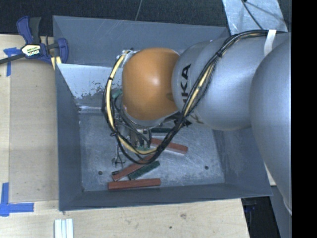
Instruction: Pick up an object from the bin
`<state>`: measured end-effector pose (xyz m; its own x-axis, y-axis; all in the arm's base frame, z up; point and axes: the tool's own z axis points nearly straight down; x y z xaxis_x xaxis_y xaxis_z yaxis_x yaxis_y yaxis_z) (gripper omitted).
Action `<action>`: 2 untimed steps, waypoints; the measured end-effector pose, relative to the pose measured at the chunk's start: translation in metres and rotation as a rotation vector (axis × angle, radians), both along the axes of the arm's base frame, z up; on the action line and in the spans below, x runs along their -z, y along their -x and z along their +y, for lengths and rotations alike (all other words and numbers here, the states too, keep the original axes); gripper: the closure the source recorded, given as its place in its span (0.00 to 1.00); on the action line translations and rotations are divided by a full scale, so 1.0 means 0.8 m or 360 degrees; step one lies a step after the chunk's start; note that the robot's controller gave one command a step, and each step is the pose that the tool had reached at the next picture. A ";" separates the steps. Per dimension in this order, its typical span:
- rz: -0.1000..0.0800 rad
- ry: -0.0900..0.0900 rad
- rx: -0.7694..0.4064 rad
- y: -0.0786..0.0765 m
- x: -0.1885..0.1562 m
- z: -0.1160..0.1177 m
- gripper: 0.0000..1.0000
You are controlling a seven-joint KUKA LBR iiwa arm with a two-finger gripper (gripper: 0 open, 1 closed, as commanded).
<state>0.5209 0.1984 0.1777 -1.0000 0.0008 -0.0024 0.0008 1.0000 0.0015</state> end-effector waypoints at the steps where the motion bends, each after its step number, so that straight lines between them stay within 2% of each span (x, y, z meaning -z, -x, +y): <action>1: -0.0003 0.0001 -0.0263 0.016 0.062 -0.040 0.00; 2: 0.0002 0.0003 -0.0533 0.037 0.093 -0.127 0.00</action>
Offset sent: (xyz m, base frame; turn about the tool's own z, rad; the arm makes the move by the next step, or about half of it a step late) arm -0.0297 -0.1006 -0.0739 -0.3375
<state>0.4916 0.0970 0.1036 -0.9447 -0.3279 -0.0006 -0.3279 0.9447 -0.0004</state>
